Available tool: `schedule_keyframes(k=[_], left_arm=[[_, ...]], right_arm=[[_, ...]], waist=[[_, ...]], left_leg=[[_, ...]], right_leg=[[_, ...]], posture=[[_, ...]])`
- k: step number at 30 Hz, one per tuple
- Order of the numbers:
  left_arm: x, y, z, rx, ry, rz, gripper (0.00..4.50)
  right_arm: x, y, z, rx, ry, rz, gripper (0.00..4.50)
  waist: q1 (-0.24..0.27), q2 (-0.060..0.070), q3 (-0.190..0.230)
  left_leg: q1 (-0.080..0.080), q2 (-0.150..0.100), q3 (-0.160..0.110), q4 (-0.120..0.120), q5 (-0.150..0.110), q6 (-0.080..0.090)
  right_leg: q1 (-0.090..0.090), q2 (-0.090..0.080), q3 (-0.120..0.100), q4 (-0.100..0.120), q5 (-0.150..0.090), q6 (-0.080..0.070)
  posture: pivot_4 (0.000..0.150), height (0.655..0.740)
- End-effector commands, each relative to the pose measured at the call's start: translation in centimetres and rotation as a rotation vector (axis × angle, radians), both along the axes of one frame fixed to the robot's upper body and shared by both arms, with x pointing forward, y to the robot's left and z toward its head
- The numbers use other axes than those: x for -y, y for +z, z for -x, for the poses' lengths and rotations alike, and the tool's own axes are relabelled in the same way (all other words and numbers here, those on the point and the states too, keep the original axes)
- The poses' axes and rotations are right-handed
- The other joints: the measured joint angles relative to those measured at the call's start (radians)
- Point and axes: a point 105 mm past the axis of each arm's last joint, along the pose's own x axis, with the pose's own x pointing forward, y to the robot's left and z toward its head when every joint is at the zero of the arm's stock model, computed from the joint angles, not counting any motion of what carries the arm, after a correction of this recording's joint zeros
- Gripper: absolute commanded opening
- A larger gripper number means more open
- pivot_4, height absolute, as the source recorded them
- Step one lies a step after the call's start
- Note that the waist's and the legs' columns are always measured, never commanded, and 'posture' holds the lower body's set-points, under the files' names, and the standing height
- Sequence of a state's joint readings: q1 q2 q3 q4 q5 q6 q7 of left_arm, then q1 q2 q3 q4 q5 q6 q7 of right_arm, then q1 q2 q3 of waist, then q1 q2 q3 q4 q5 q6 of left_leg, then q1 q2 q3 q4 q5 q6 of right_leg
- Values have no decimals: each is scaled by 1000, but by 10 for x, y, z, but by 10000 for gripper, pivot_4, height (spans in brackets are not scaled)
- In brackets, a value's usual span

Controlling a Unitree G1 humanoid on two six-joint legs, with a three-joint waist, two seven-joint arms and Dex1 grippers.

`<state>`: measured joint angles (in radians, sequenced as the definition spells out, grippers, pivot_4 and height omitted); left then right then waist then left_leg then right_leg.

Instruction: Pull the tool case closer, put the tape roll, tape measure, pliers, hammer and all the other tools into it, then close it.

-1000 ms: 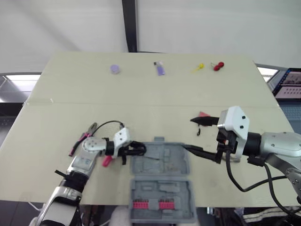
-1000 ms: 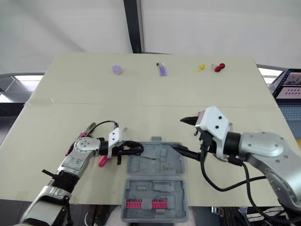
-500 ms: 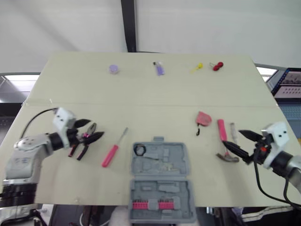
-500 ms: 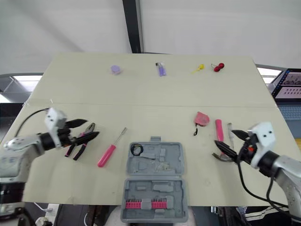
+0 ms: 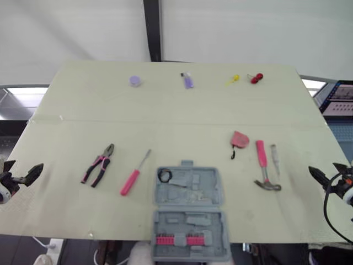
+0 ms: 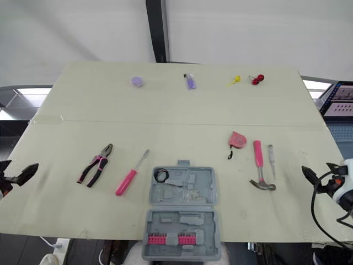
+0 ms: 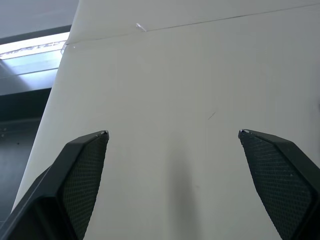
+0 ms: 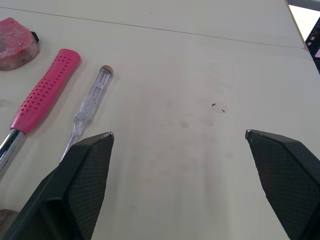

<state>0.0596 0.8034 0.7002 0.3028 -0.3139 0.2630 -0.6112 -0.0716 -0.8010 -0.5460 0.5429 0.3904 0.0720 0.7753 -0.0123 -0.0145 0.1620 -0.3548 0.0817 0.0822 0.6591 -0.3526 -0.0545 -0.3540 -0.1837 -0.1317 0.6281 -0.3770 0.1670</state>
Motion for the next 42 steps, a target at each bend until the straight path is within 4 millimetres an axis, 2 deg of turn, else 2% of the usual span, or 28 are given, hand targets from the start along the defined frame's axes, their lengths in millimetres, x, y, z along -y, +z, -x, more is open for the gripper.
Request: schedule_keyframes(k=[1, 5, 8, 10, 12, 14, 17, 19, 22, 25, 28, 30, 33, 36, 40, 42], left_arm=[[-1, 12, 4, 40, 14, -30, 44649], [8, 13, -3, 46, -8, -18, 44649], [33, 16, -16, 36, -113, -11, 44649], [59, 20, -28, 44, -220, 7, 44649], [92, 26, -39, 71, -344, 46, 44649], [139, 26, -52, 70, -513, 71, 44649], [204, 25, -66, 55, -748, 85, 44649], [239, 27, -69, 56, -890, 87, 44649], [280, 28, -70, 56, -1078, 77, 44649], [308, 25, -70, 62, -1213, 68, 44649], [329, 20, -70, 67, -1304, 43, 44649], [340, 22, -71, 86, -1334, 46, 45000], [352, 23, -73, 108, -1355, 50, 45000], [358, 18, -72, 105, -1367, 32, 45000], [363, 11, -69, 103, -1378, 30, 45000], [364, 10, -69, 105, -1372, 29, 45000]], right_arm=[[3, 3, 0, 16, 9, 24, 45000], [5, 4, -1, 25, 6, 28, 45000], [-4, 9, -5, 56, 27, 0, 45000], [-24, 13, -11, 84, 82, -38, 45000], [-53, 20, -20, 124, 138, -111, 45000], [-90, 23, -28, 133, 209, -161, 45000], [-133, 26, -38, 127, 255, -170, 45000], [-151, 23, -43, 101, 248, -138, 45000], [-169, 16, -50, 54, 206, -103, 45000], [-188, 9, -55, 13, 175, -102, 45000], [-199, 4, -60, -12, 143, -96, 45000], [-201, 2, -63, -17, 120, -98, 39508], [-204, -3, -68, -35, 112, -99, 27672], [-205, -7, -72, -47, 100, -112, 27672], [-220, -6, -78, -48, 130, -172, 27672], [-222, -6, -79, -50, 134, -173, 23376]], waist=[[-1, 0, 0], [-5, 0, 0], [-9, 0, 0], [-12, 0, 0], [-14, 0, 0], [-14, 0, 0], [-12, 1, -1], [-10, 1, -1], [-10, 1, -1], [-12, 1, -1], [-14, 2, -1], [-14, 2, -1], [-14, 2, -1], [-15, 2, -1], [-16, 2, -1], [-15, 2, -1]], left_leg=[[0, 0, 0, 0, 0, 0], [0, 0, 0, 0, 0, 0], [0, 0, 0, 0, 0, 0], [0, 0, 0, 0, 0, 0], [0, 0, -1, 0, 0, 0], [0, 0, -1, 0, 0, 0], [0, 0, -2, 2, 0, 0], [-1, 0, -2, 3, 0, 0], [-1, 0, -2, 4, 0, 0], [-1, 0, -2, 4, 0, 0], [-1, 0, -2, 4, 0, 0], [-1, 0, -2, 4, 0, 0], [-1, 0, -2, 4, 0, 0], [-2, 0, -2, 4, 0, 0], [-2, 0, -2, 4, 0, 0], [-2, 0, -2, 4, 0, 0]], right_leg=[[0, 0, 0, 0, 0, 0], [0, 0, 0, 0, 0, 0], [0, 0, 0, 0, 0, 0], [0, 0, 0, 0, 0, 0], [0, 0, 0, 1, 0, 0], [0, 0, 0, 1, 0, 0], [0, 0, 0, 2, 0, 0], [0, 0, 0, 2, 0, 0], [0, 0, 0, 2, 0, 0], [-1, 0, 0, 2, 0, 0], [-1, 0, -1, 2, 0, 0], [-1, 0, -1, 2, 0, 0], [-1, 0, -1, 2, 0, 0], [-1, 0, 0, 2, 0, 0], [-1, 0, -1, 2, 0, 0], [-1, 0, -1, 2, 0, 0]], posture=[[1500, 7400], [1500, 7400], [1500, 7400], [1500, 7400], [1500, 7400], [1500, 7400], [1500, 7400], [1500, 7400], [1500, 7400], [1500, 7400], [1500, 7400], [1500, 7400], [1500, 7400], [1500, 7400], [1500, 7400], [1500, 7400]])
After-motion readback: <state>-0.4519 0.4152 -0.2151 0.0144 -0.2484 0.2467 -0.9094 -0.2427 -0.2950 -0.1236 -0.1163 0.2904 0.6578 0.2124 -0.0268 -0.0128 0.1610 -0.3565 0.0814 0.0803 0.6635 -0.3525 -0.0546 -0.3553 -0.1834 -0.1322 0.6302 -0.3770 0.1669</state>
